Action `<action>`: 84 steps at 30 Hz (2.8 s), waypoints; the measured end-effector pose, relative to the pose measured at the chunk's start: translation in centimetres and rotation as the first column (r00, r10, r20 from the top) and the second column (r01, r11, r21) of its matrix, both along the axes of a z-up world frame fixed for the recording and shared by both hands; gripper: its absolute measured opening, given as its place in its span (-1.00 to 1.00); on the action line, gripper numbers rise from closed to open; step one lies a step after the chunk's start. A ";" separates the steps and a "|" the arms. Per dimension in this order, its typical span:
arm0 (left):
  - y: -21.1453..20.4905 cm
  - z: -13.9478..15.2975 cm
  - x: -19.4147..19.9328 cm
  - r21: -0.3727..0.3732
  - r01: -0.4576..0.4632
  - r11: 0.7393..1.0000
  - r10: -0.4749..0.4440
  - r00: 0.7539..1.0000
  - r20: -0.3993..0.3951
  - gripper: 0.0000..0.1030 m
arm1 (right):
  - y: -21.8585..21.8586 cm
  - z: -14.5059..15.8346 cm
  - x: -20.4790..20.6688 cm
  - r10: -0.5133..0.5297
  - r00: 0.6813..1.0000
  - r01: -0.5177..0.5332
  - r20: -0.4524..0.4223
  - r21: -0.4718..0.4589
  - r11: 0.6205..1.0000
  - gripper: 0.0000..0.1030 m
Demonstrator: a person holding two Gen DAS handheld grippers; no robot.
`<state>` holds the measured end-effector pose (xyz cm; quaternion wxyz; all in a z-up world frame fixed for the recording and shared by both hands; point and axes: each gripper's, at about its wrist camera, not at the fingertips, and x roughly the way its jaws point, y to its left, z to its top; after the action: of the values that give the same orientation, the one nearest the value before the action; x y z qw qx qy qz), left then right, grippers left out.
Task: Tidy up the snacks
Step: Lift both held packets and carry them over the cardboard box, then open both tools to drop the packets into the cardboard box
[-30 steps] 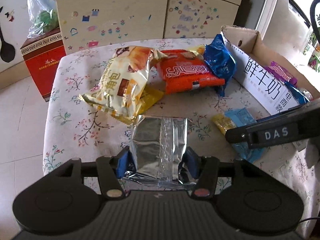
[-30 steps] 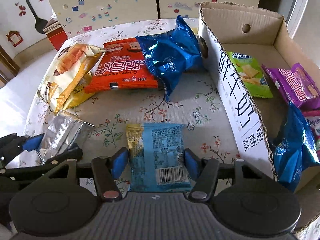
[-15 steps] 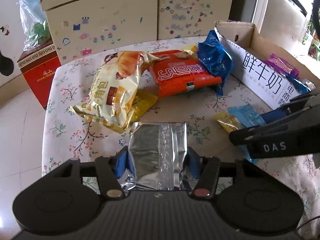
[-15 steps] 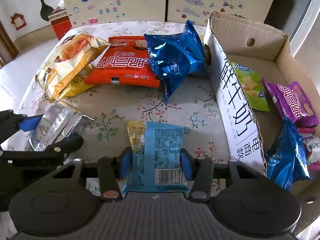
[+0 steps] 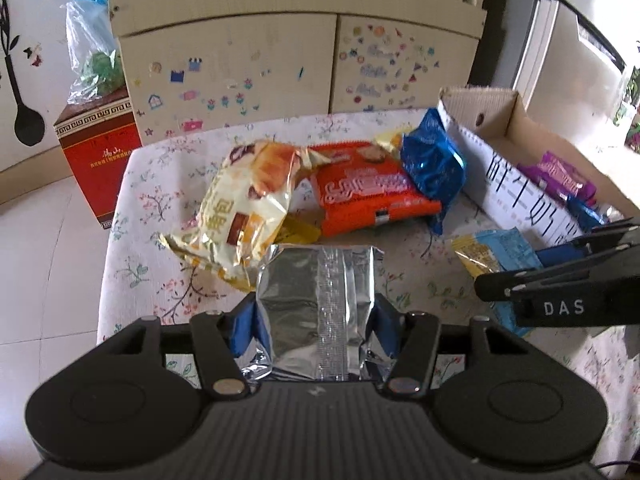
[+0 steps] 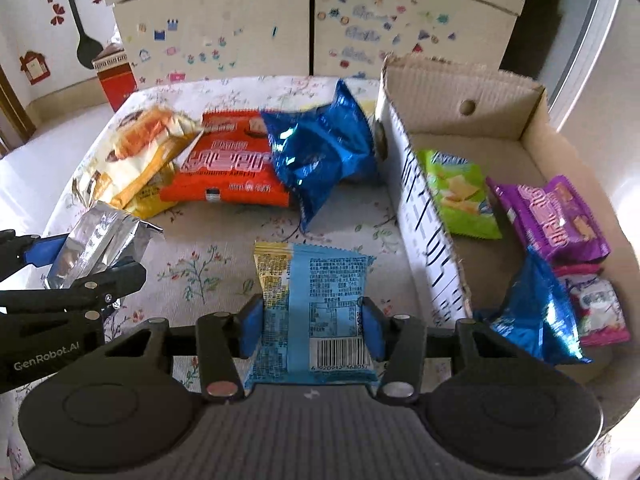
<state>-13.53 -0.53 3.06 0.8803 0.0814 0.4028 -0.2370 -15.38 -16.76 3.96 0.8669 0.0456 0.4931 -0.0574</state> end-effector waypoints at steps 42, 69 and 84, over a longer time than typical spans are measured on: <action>-8.4 6.3 0.2 -0.257 0.050 0.965 -0.034 0.997 0.064 0.13 | -8.3 7.9 -4.4 -0.231 0.930 0.237 0.288 0.013 0.971 0.10; -18.2 4.6 0.4 -0.292 0.265 0.919 -0.264 0.964 0.045 0.48 | -16.6 7.8 -7.3 -0.608 0.763 0.552 0.219 0.270 0.789 0.16; -15.4 6.7 0.0 -0.218 0.219 0.951 -0.202 0.975 0.096 0.68 | -15.2 7.9 -5.8 -0.559 0.794 0.486 0.240 0.301 0.820 0.37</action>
<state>-13.49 -15.92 9.78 0.8676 0.0313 0.3300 -0.3708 -21.18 -32.00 11.86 0.8734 0.2865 0.3182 -0.2320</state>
